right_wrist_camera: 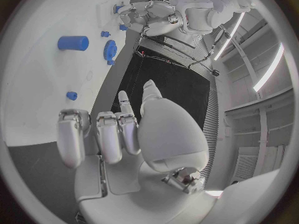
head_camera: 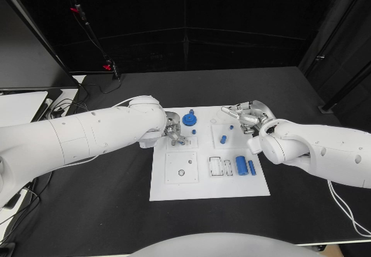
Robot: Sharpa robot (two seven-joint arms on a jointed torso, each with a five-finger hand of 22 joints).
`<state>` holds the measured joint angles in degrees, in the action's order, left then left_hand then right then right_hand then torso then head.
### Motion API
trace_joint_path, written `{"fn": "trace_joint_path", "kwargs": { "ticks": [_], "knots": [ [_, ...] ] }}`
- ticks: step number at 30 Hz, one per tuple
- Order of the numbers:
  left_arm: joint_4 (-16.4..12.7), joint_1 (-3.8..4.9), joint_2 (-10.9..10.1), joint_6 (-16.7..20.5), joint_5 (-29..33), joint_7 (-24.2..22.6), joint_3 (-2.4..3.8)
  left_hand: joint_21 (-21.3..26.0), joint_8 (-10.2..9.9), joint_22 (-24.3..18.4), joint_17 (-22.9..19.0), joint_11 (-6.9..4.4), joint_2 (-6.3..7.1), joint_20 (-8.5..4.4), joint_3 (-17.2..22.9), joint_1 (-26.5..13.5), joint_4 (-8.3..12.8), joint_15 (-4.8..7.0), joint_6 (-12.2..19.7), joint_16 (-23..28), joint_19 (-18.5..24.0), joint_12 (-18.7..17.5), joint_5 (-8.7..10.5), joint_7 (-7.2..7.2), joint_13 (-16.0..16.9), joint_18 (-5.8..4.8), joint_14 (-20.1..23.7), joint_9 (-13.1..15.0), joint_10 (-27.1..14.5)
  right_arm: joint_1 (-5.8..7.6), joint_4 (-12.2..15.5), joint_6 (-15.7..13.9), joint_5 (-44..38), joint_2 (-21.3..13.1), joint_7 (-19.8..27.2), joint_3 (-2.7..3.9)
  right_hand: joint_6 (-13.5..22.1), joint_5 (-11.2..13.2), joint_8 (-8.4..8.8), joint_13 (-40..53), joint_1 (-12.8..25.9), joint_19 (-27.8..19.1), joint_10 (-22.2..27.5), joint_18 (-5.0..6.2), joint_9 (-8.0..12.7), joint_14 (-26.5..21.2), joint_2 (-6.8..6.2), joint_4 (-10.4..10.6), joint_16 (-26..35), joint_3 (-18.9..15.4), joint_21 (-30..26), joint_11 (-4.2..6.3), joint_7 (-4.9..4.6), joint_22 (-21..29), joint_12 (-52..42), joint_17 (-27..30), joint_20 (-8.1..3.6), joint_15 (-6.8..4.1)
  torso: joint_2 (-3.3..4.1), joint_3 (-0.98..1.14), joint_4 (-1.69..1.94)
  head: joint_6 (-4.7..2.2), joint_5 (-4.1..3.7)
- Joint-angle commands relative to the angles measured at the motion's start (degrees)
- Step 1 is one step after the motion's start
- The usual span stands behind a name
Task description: Assemble the parts on the task board
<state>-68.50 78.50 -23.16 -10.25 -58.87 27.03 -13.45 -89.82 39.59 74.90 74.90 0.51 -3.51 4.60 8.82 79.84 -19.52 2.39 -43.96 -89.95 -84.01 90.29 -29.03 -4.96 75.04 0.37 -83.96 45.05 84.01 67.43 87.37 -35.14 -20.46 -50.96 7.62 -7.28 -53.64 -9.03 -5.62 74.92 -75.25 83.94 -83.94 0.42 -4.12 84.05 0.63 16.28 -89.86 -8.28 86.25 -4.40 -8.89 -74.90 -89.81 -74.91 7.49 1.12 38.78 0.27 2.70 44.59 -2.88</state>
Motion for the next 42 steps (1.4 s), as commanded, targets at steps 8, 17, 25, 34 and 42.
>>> {"fn": "trace_joint_path", "kwargs": {
  "ticks": [8,17,25,34,42],
  "knots": [
    [0.27,-0.22,0.35,-2.07,0.83,1.46,-0.12,-0.18,0.27,15.10,15.10,-0.32,-0.54,0.12,3.26,0.20,2.74,0.33,-1.13,-0.05,-5.99,-0.29,0.24,1.51,14.96,-0.37,-6.04,-0.02,5.99,0.06,0.06,-0.32,-0.14,0.04,0.27,0.02,-0.26,-0.35,-0.31,15.08,0.00,2.60,-6.06,0.87,0.05,5.95,0.39,-0.10,-0.14,-0.43,-0.12,-0.34,-0.02,-12.97,-0.19,-15.09,0.28,0.37,0.00,-0.01,-0.09,0.06,-0.03],
    [0.18,-0.27,0.55,-2.43,1.22,1.92,-0.12,-0.18,0.22,15.10,15.10,-0.28,-0.57,0.12,3.33,0.03,2.72,0.32,-1.06,-0.05,-5.99,-0.29,0.36,1.46,14.96,-0.37,-6.04,0.06,5.99,0.05,0.05,-0.29,-0.12,0.09,0.28,0.02,-0.27,-0.36,-0.31,15.08,0.01,2.59,-6.06,0.87,0.05,5.95,0.39,-0.10,-0.14,-0.44,-0.13,-0.34,-0.02,-12.96,-0.19,-15.09,0.28,0.37,0.02,0.01,-0.04,0.15,-0.09],
    [0.14,-0.29,0.53,-2.64,1.26,2.13,-0.12,-0.18,0.20,15.10,15.10,-0.27,-0.56,0.12,3.37,0.01,2.75,0.32,-1.02,-0.05,-5.99,-0.29,0.39,1.46,14.96,-0.37,-6.04,0.10,5.99,0.05,0.00,-0.27,-0.11,0.08,0.27,0.02,-0.27,-0.36,-0.31,15.08,0.01,2.59,-6.06,0.87,0.05,5.95,0.39,-0.10,-0.14,-0.44,-0.13,-0.34,-0.02,-12.96,-0.19,-15.09,0.28,0.37,0.00,0.01,-0.03,0.22,-0.07],
    [0.67,-0.32,0.67,-2.60,1.27,2.33,-0.12,-0.18,0.16,15.10,15.10,-0.25,-0.40,0.13,3.41,-0.06,2.79,0.30,-0.89,-0.05,-5.99,-0.29,0.50,1.45,14.96,-0.37,-6.04,0.21,5.99,0.04,0.01,-0.21,-0.05,0.17,0.30,0.02,-0.27,-0.36,-0.31,15.08,0.01,2.59,-6.06,0.87,0.05,5.95,0.39,-0.10,-0.14,-0.44,-0.13,-0.34,-0.02,-12.96,-0.19,-15.09,0.28,0.37,0.01,-0.03,-0.08,0.18,-0.12],
    [0.76,-0.34,0.75,-2.92,1.27,2.38,-0.12,-0.18,-0.82,15.10,15.10,0.41,0.46,0.05,-1.46,-10.43,2.80,-0.16,-0.47,-0.05,-5.99,-0.29,12.91,0.83,14.96,-0.37,-6.04,0.87,5.99,0.04,0.00,-0.24,-0.04,0.15,0.27,0.02,-0.27,-0.36,-0.31,15.08,0.01,2.59,-6.06,0.87,0.05,5.95,0.39,-0.10,-0.14,-0.44,-0.13,-0.34,-0.02,-12.96,-0.19,-15.09,0.28,0.37,0.00,-0.02,-0.07,0.21,-0.12]
  ]
}}
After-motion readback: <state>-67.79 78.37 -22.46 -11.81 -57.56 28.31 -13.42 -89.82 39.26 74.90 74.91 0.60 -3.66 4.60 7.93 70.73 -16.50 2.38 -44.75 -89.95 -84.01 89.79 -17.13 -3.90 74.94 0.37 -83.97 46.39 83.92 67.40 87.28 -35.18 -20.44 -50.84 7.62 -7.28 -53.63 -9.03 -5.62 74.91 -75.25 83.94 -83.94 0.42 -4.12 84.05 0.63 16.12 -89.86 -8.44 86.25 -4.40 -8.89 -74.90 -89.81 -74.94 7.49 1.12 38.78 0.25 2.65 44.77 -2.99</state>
